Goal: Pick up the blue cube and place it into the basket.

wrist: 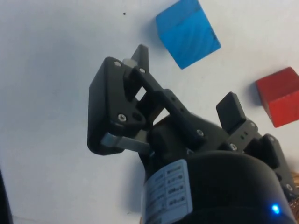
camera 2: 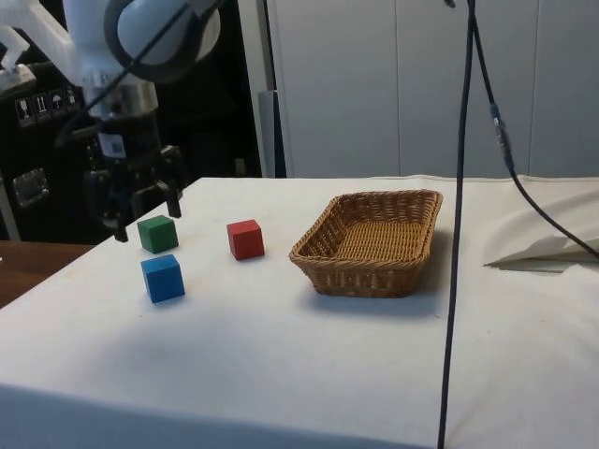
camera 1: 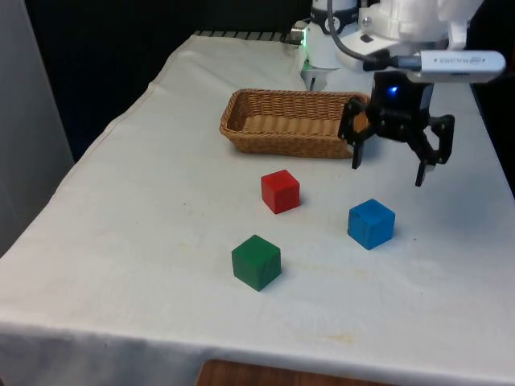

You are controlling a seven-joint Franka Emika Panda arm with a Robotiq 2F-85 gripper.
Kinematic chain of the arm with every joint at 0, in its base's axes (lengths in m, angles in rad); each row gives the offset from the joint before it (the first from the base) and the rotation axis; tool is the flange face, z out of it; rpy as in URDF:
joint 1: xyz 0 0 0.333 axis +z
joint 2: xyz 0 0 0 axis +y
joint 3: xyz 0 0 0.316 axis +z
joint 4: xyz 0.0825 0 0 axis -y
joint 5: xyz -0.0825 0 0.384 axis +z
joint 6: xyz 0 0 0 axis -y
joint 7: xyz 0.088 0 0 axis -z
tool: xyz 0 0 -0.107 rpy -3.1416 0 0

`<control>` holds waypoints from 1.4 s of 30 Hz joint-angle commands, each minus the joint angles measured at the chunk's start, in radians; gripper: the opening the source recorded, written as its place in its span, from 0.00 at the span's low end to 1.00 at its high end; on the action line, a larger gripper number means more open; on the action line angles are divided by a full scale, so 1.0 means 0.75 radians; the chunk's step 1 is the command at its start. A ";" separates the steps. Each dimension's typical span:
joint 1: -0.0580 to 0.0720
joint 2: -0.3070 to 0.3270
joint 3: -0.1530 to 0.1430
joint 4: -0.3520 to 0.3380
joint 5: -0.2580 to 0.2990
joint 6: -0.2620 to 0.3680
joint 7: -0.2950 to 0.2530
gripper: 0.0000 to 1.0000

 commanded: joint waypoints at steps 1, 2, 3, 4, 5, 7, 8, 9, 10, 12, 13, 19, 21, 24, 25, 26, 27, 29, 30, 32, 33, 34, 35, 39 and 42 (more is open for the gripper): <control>0.007 0.007 -0.009 -0.008 -0.013 0.025 0.028 1.00; 0.007 0.012 -0.009 -0.009 -0.021 0.029 0.041 1.00; 0.007 0.021 -0.008 -0.009 -0.037 0.035 0.068 1.00; 0.007 0.025 -0.008 -0.011 -0.044 0.036 0.080 1.00; 0.007 0.031 -0.008 -0.011 -0.051 0.041 0.092 1.00; 0.008 0.036 -0.009 -0.011 -0.059 0.044 0.105 1.00; 0.008 0.041 -0.009 -0.012 -0.067 0.048 0.119 1.00; 0.008 0.045 -0.009 -0.012 -0.075 0.051 0.131 1.00; 0.008 0.051 -0.011 -0.012 -0.084 0.055 0.145 1.00; 0.007 0.063 -0.011 -0.012 -0.112 0.064 0.188 1.00; 0.007 0.067 -0.011 -0.012 -0.121 0.068 0.203 1.00; 0.007 0.092 -0.011 -0.009 -0.172 0.087 0.285 1.00; 0.007 0.104 -0.011 -0.007 -0.187 0.097 0.315 1.00; 0.005 0.115 -0.009 -0.005 -0.201 0.107 0.343 1.00; 0.005 0.120 -0.009 -0.004 -0.207 0.112 0.356 1.00; 0.005 0.124 -0.008 -0.003 -0.211 0.117 0.368 1.00; 0.004 0.133 -0.008 -0.001 -0.219 0.127 0.391 1.00; 0.004 0.143 -0.008 0.001 -0.223 0.136 0.413 1.00; 0.000 0.133 -0.001 -0.007 -0.221 0.121 0.399 1.00; 0.005 0.152 -0.008 0.004 -0.227 0.145 0.433 1.00; 0.007 0.160 -0.009 0.008 -0.231 0.153 0.453 1.00; 0.007 0.164 -0.009 0.011 -0.235 0.157 0.464 1.00; 0.007 0.169 -0.009 0.013 -0.239 0.163 0.476 1.00; 0.007 0.185 -0.011 0.015 -0.257 0.185 0.519 1.00; 0.008 0.193 -0.011 0.017 -0.267 0.195 0.539 1.00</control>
